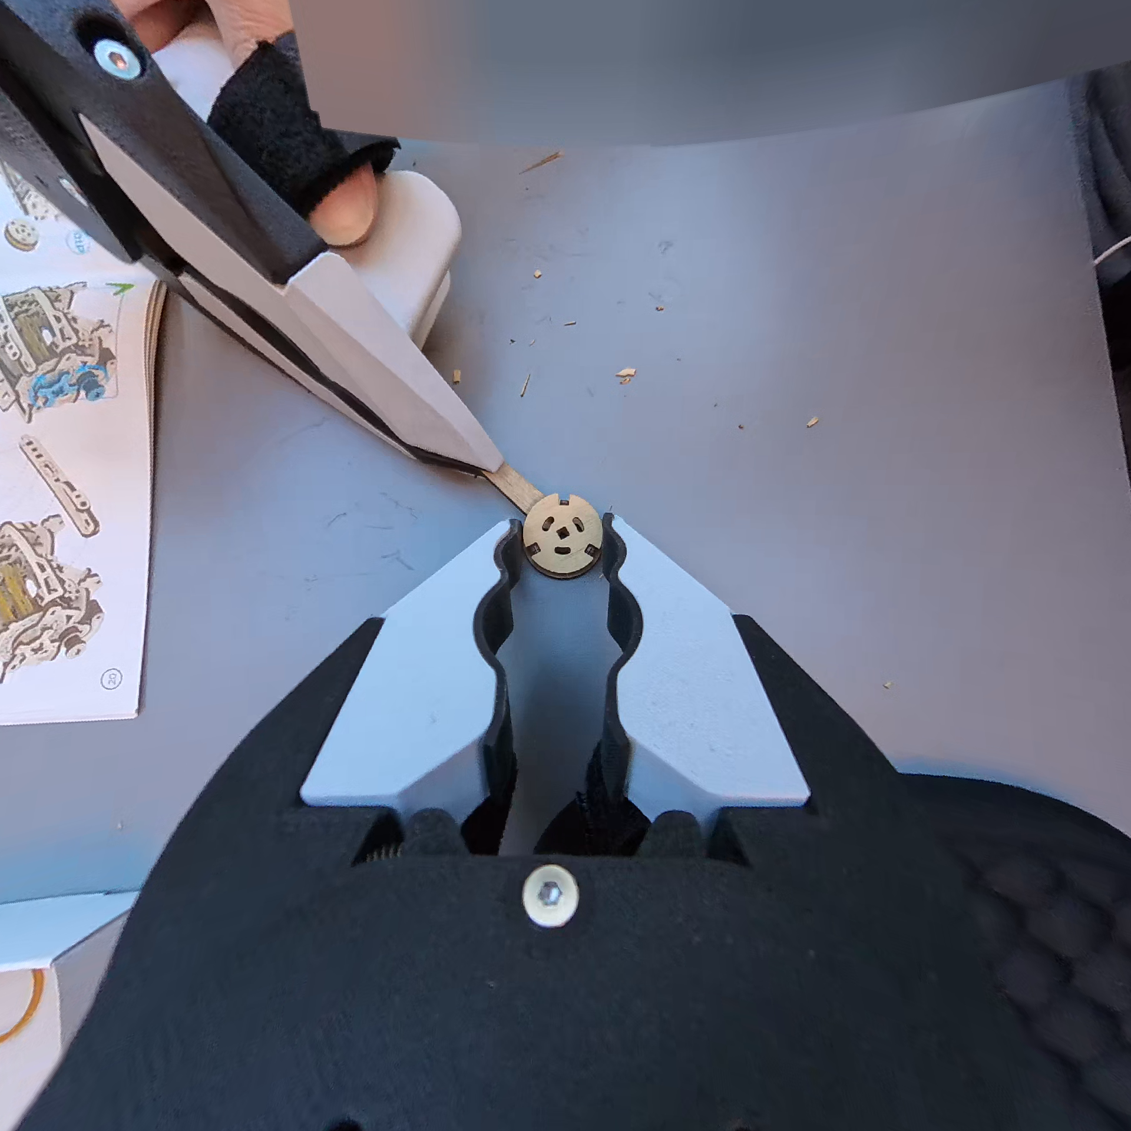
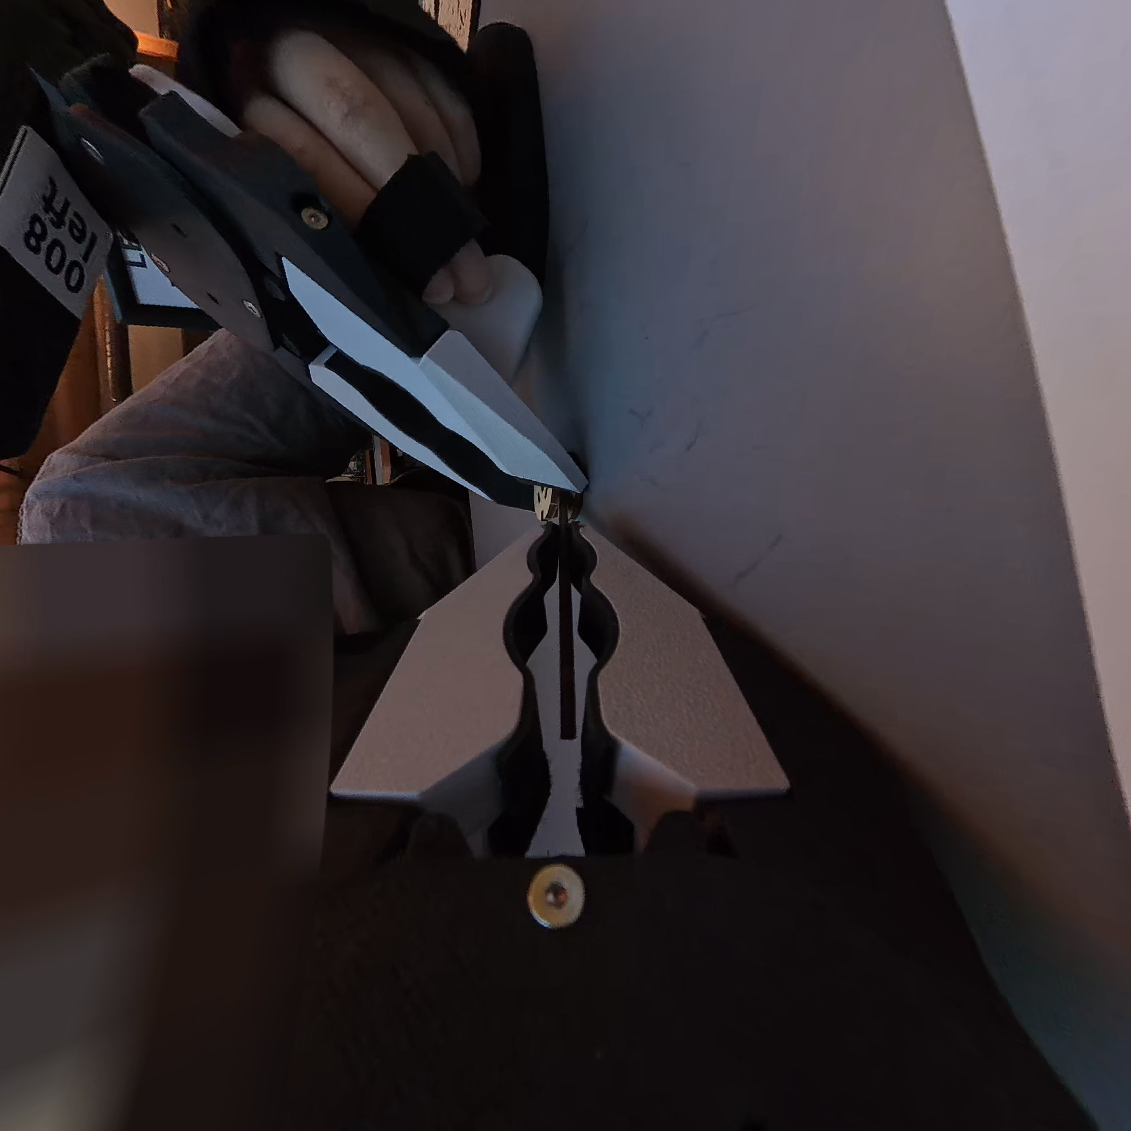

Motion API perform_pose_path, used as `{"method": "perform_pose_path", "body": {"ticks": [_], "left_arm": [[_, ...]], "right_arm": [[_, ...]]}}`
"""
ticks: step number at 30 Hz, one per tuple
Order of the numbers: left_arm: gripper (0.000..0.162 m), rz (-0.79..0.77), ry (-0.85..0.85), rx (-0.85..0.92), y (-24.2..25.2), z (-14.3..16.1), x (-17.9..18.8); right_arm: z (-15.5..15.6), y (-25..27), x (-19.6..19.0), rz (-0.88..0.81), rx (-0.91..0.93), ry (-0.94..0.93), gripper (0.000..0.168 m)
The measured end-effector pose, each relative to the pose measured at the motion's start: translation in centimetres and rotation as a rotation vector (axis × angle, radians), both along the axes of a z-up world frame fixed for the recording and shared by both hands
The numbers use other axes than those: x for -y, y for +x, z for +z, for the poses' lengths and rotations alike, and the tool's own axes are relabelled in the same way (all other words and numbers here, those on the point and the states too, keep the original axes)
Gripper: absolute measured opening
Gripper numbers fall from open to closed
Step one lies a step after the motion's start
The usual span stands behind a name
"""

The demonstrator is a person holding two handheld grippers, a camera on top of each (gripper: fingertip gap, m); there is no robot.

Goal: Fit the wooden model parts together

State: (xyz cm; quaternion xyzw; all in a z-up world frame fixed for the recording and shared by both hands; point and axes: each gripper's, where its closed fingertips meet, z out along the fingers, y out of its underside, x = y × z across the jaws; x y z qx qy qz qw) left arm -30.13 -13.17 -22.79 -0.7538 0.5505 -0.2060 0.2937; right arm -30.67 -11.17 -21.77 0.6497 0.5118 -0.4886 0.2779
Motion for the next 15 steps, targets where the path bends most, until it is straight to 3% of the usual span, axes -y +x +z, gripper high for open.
{"method": "perform_pose_path", "body": {"ticks": [15], "left_arm": [[0.023,0.093,0.048,0.011,0.18,0.41,-0.12]], "right_arm": [[0.07,0.17,0.04,-0.012,-0.028,0.045,0.001]]}}
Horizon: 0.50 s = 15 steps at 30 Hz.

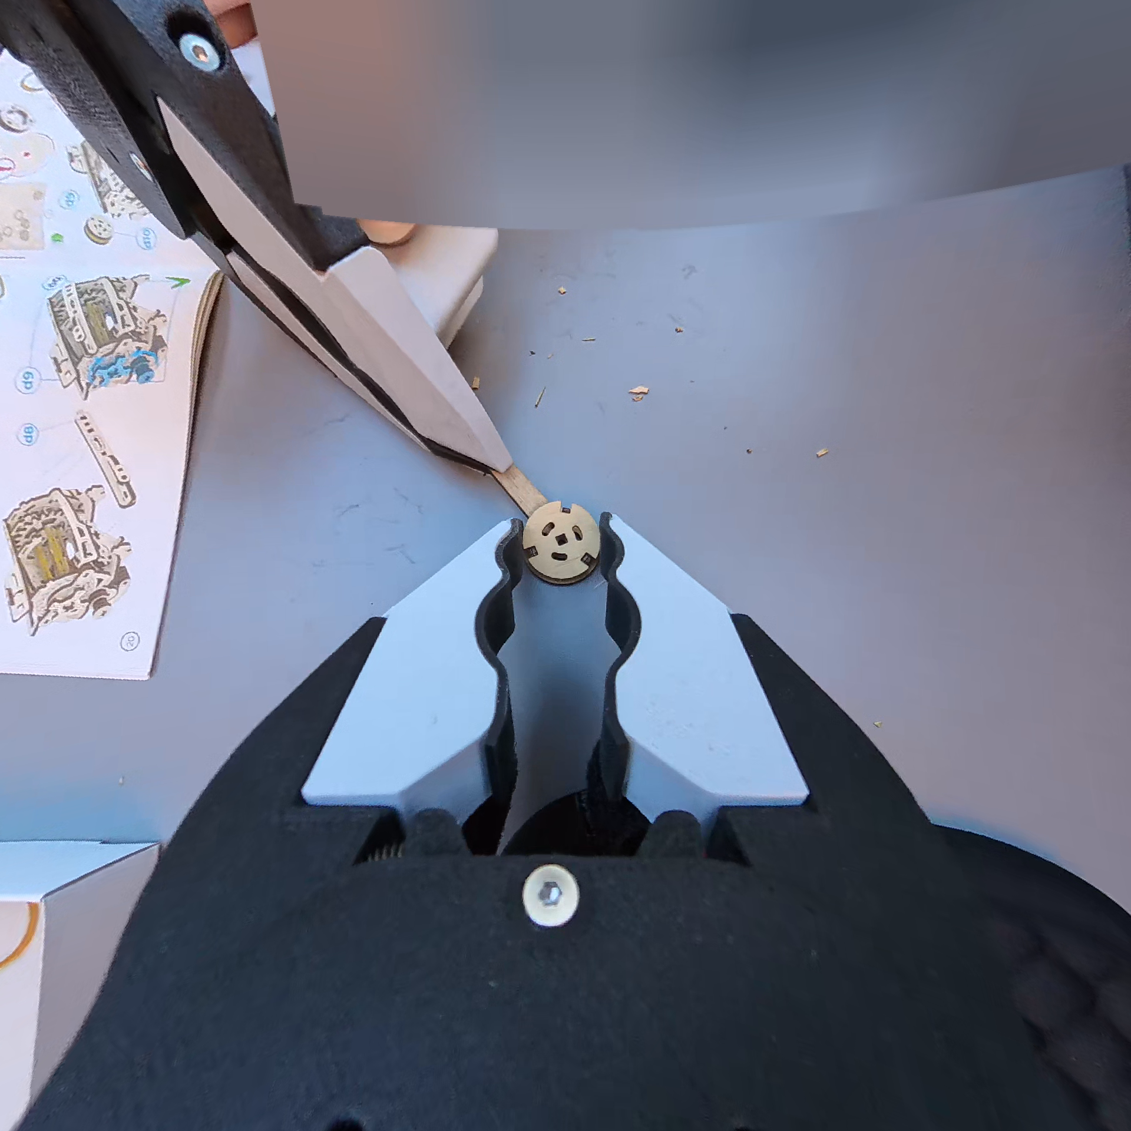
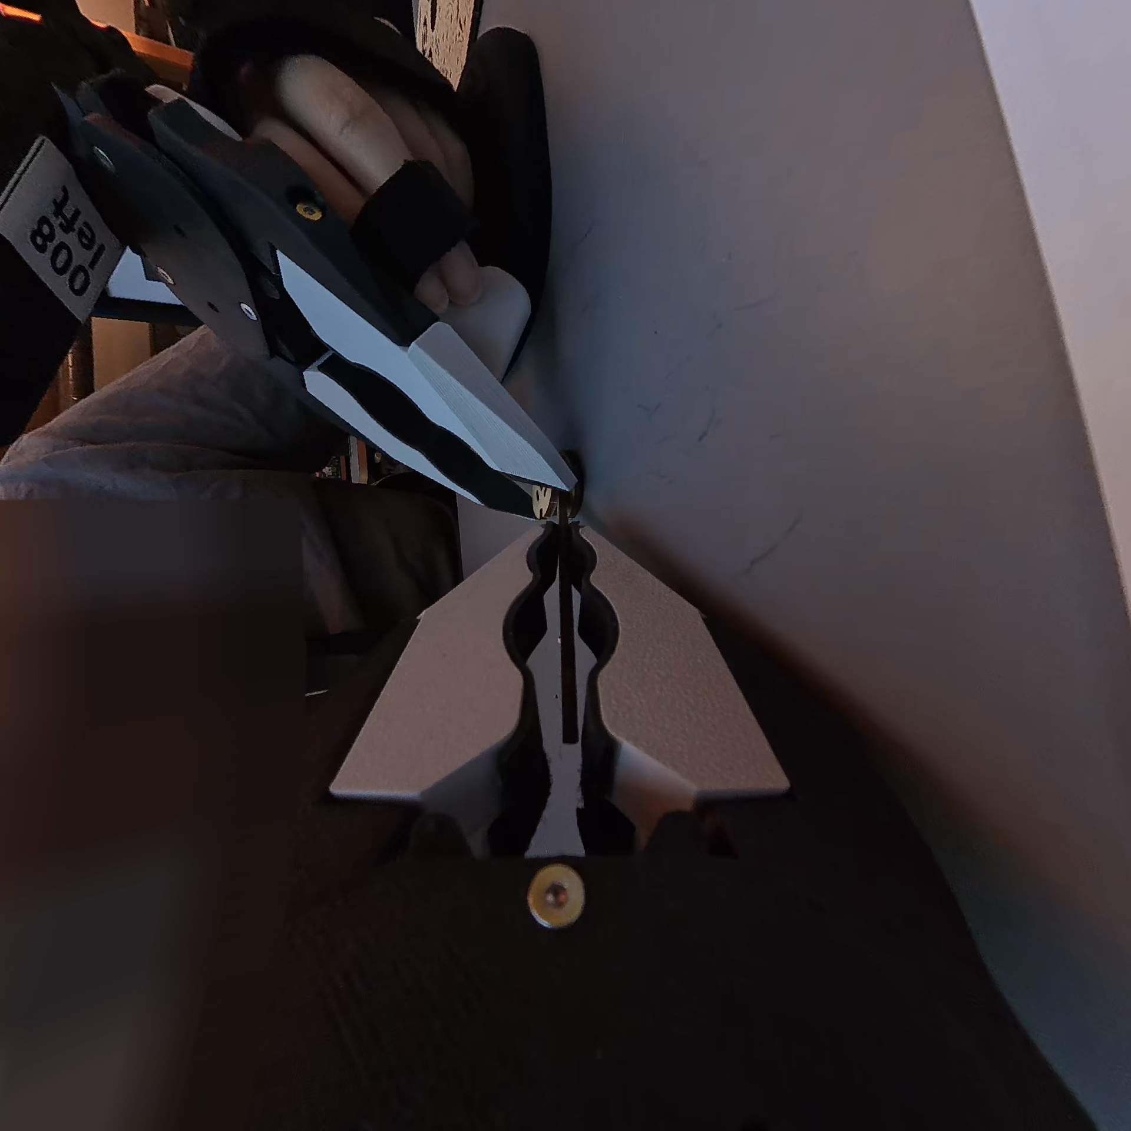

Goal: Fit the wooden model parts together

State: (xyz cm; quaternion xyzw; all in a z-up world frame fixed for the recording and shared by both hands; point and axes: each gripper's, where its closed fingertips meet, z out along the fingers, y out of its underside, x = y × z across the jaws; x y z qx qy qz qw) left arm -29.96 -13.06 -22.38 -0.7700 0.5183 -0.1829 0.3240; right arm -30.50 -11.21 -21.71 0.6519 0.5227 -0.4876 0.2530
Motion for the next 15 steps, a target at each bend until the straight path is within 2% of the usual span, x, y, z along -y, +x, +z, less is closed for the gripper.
{"method": "perform_pose_path", "body": {"ticks": [15], "left_arm": [[0.024,-0.059,-0.002,0.009,-0.15,-0.16,0.42]], "right_arm": [[-0.18,0.14,0.34,0.023,-0.019,-0.006,0.001]]}}
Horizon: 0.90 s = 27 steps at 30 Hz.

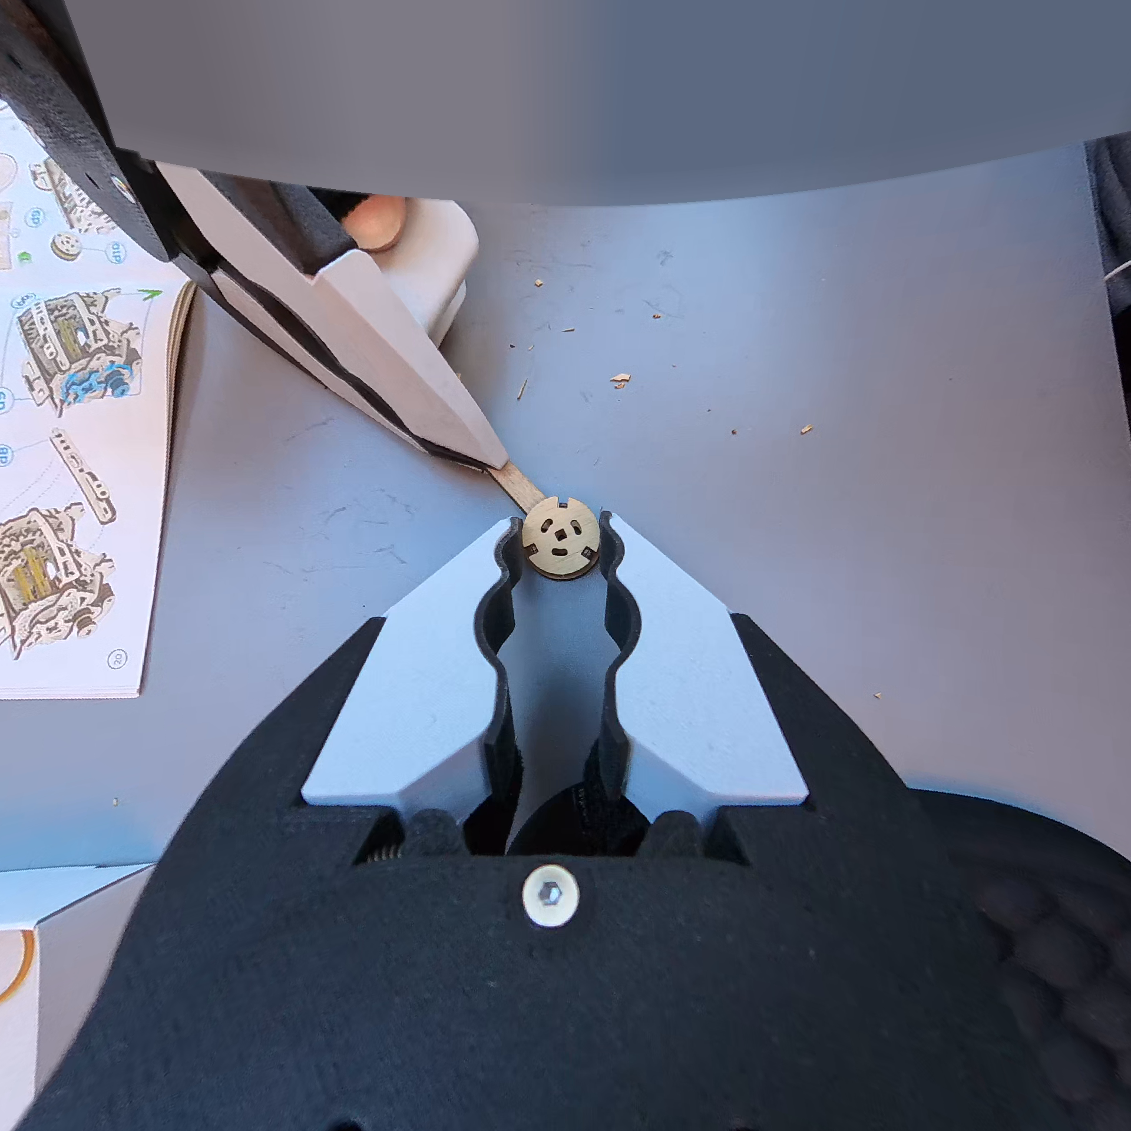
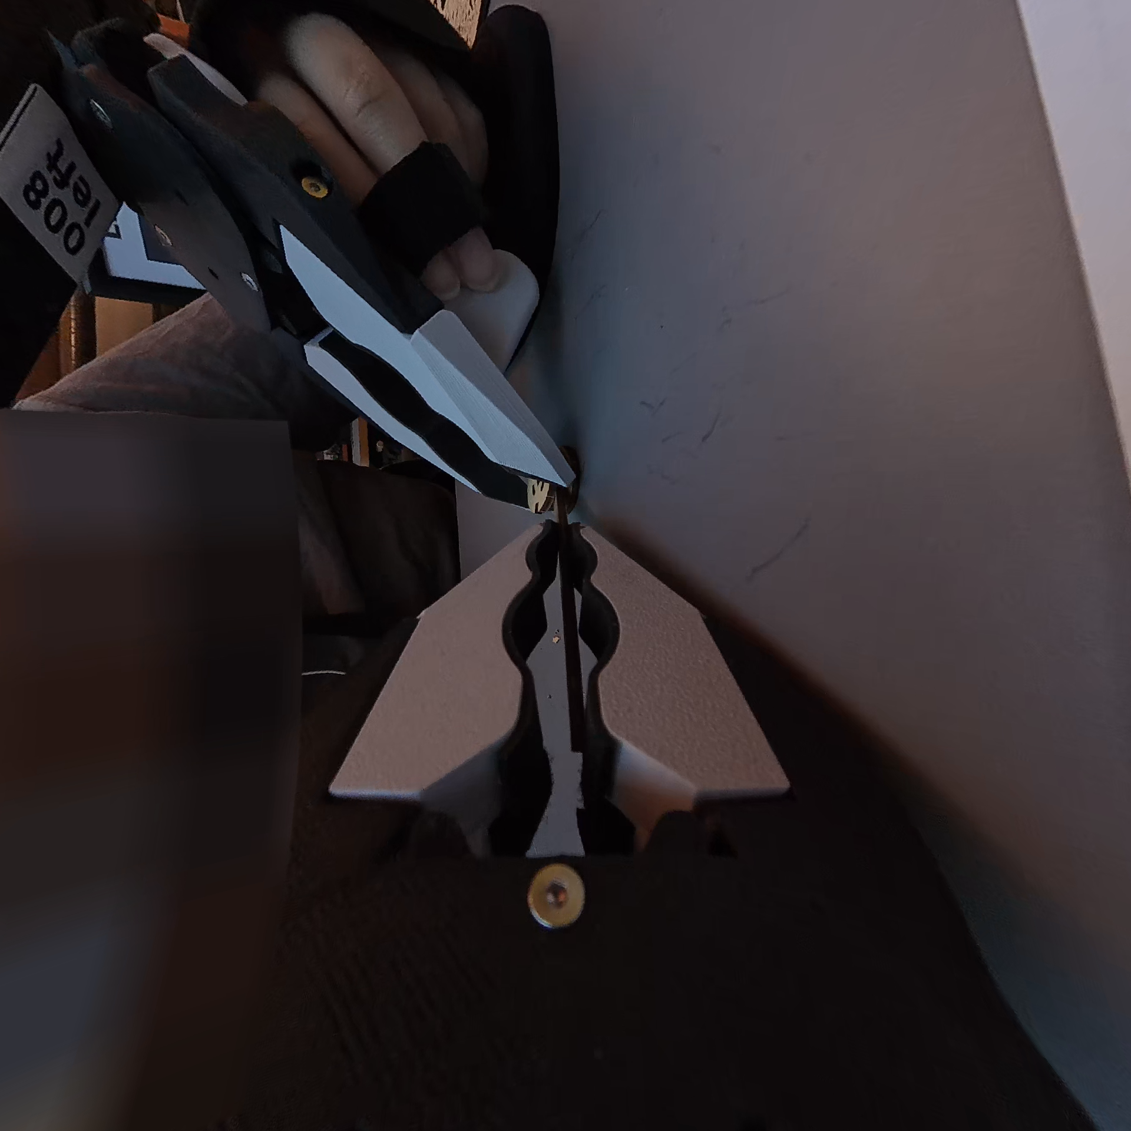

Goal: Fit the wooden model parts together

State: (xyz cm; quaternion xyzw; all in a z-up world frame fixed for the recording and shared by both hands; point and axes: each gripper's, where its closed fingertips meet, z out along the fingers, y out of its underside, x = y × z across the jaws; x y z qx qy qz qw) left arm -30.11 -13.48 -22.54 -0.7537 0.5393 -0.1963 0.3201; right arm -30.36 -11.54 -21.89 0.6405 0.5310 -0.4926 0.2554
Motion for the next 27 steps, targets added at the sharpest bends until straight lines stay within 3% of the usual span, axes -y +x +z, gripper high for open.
{"method": "perform_pose_path", "body": {"ticks": [6,9,13,16,19,20,24,27], "left_arm": [[0.024,0.015,-0.03,0.008,0.0,0.0,0.0],[0.023,0.026,-0.038,0.007,-0.1,0.0,0.0],[0.023,0.016,-0.042,0.011,-0.1,0.0,0.0],[0.023,0.001,-0.057,0.017,-0.1,0.0,0.0],[0.026,-0.018,-0.073,0.01,-0.4,0.1,0.2],[0.034,-0.01,-0.073,0.002,-0.6,0.1,0.1],[0.039,0.078,-0.074,0.066,-1.5,1.5,-0.3],[0.027,0.201,-0.091,0.248,-1.2,4.3,-0.9]], "right_arm": [[0.1,0.0,-0.1,-0.036,-0.018,-0.021,0.001],[0.0,0.2,-1.4,-0.095,-0.048,0.058,0.001],[2.5,1.0,-1.1,-0.085,-0.255,0.109,0.001],[0.4,2.4,-1.5,-0.042,-0.259,0.317,0.001],[0.6,2.8,-0.5,-0.035,-0.311,0.316,0.001],[0.8,2.7,-0.5,-0.049,-0.321,0.309,0.001],[2.3,1.9,-0.7,-0.106,-0.421,0.316,0.001],[5.6,0.4,-0.9,-0.203,-0.591,0.271,0.001]]}}
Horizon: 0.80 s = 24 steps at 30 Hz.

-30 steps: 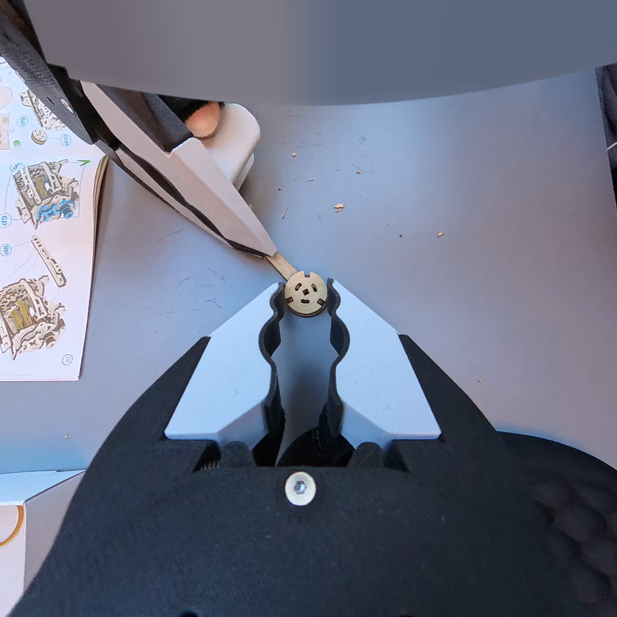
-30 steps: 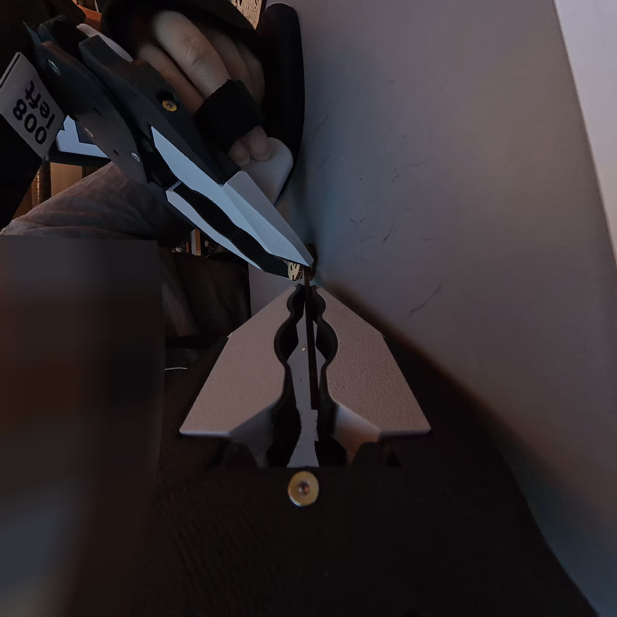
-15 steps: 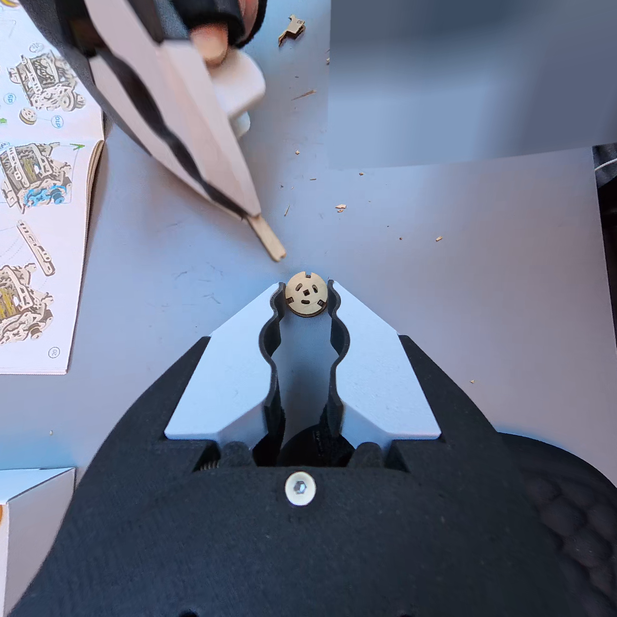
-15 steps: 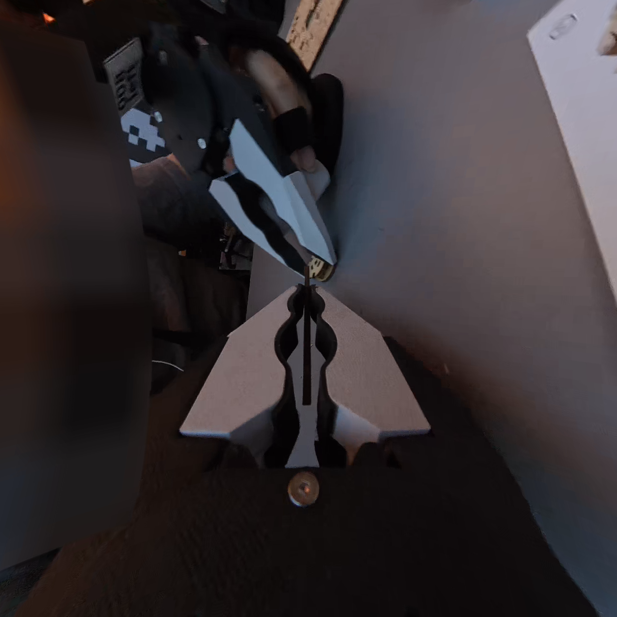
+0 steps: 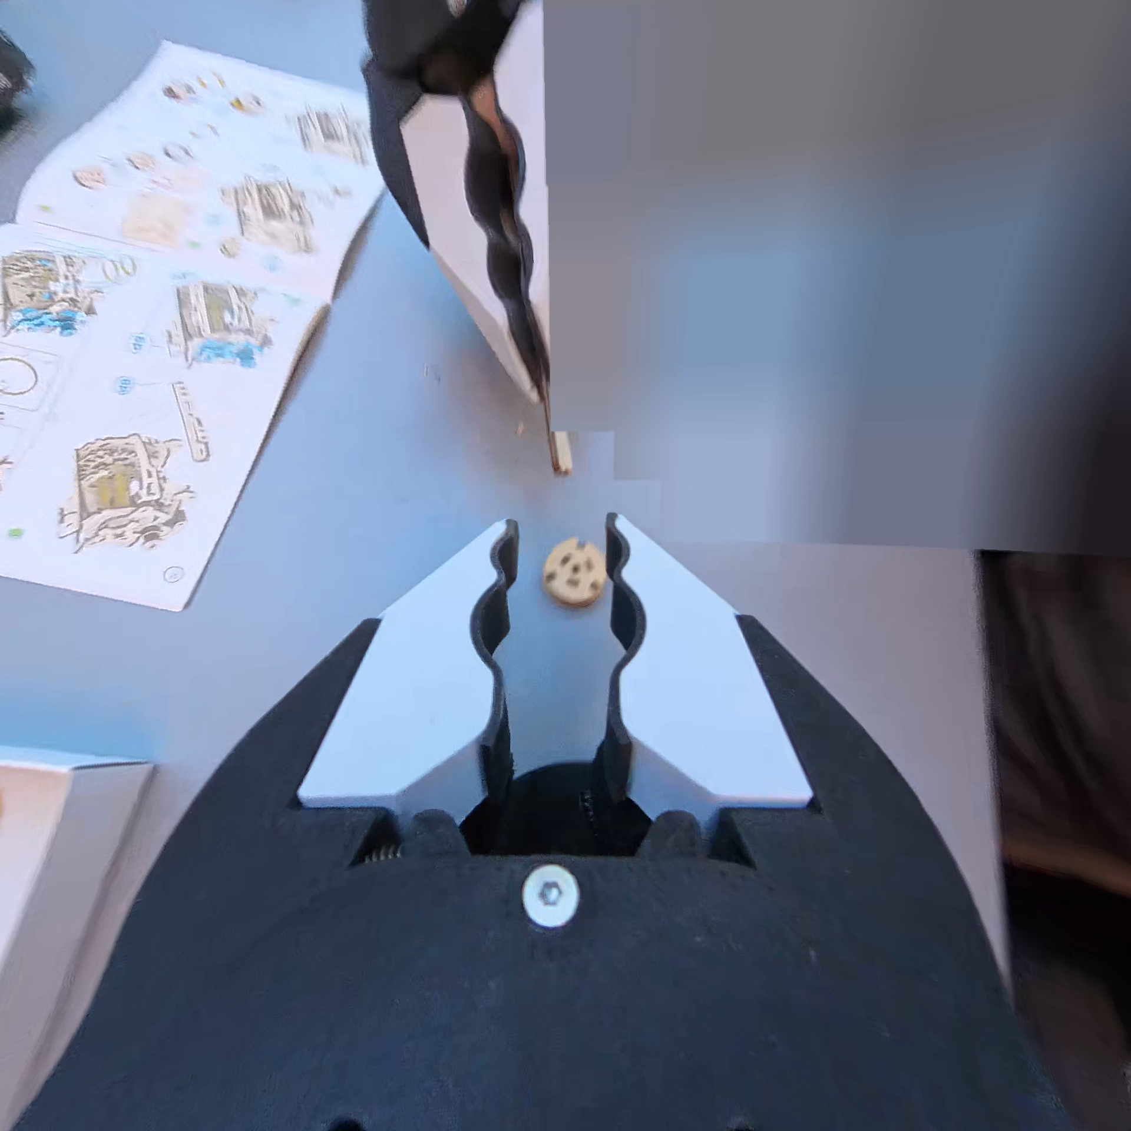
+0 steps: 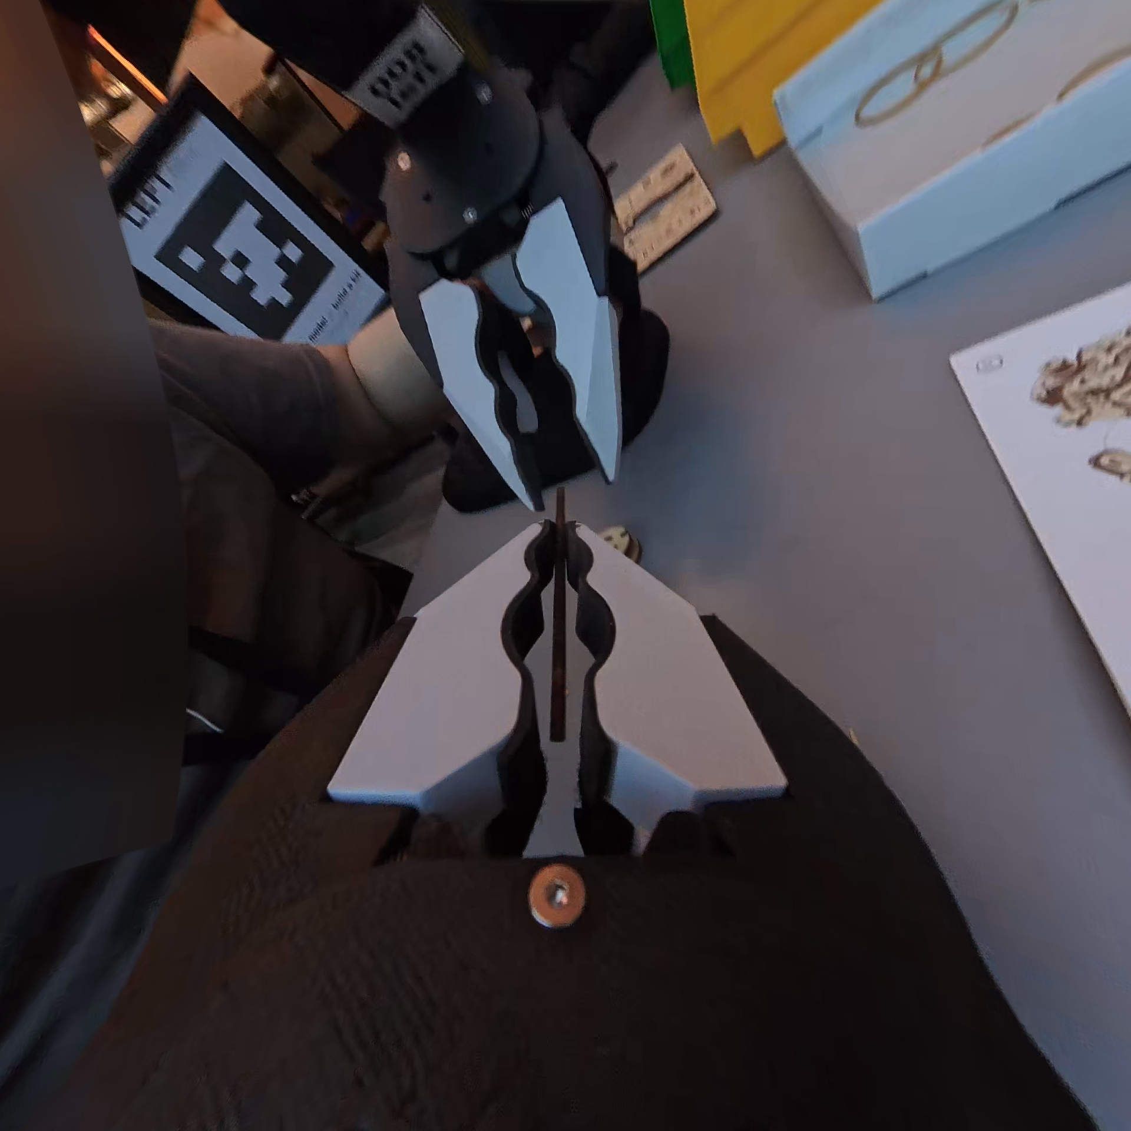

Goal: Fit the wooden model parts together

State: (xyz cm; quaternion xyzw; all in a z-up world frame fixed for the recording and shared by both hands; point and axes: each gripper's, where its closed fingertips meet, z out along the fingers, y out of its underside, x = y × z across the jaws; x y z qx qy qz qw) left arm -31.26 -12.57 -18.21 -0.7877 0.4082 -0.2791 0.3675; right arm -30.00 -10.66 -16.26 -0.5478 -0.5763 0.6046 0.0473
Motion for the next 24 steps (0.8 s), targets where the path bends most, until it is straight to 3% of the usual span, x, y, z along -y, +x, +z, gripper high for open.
{"method": "perform_pose_path", "body": {"ticks": [4,6,9,18,21,24], "left_arm": [[0.017,0.102,-0.063,0.317,1.0,3.7,-0.4],[0.002,0.112,-0.069,0.397,1.0,4.4,-0.4],[0.002,0.114,-0.088,0.443,1.0,4.7,-0.1],[0.001,0.133,-0.117,0.342,1.3,3.9,0.2],[0.001,0.089,-0.175,0.267,1.5,3.4,0.8],[0.001,0.014,-0.257,0.043,1.2,1.8,1.5]], "right_arm": [[2.7,-0.8,0.7,-0.009,-0.12,-0.076,0.001],[2.9,-0.7,0.9,-0.005,-0.136,-0.086,0.001],[3.0,-0.4,1.1,0.0,-0.152,-0.082,0.001],[2.7,-0.4,1.5,-0.02,-0.183,0.031,0.001],[1.9,0.1,2.3,0.048,-0.142,0.084,0.002],[0.5,0.5,2.6,0.142,-0.053,0.285,0.022]]}}
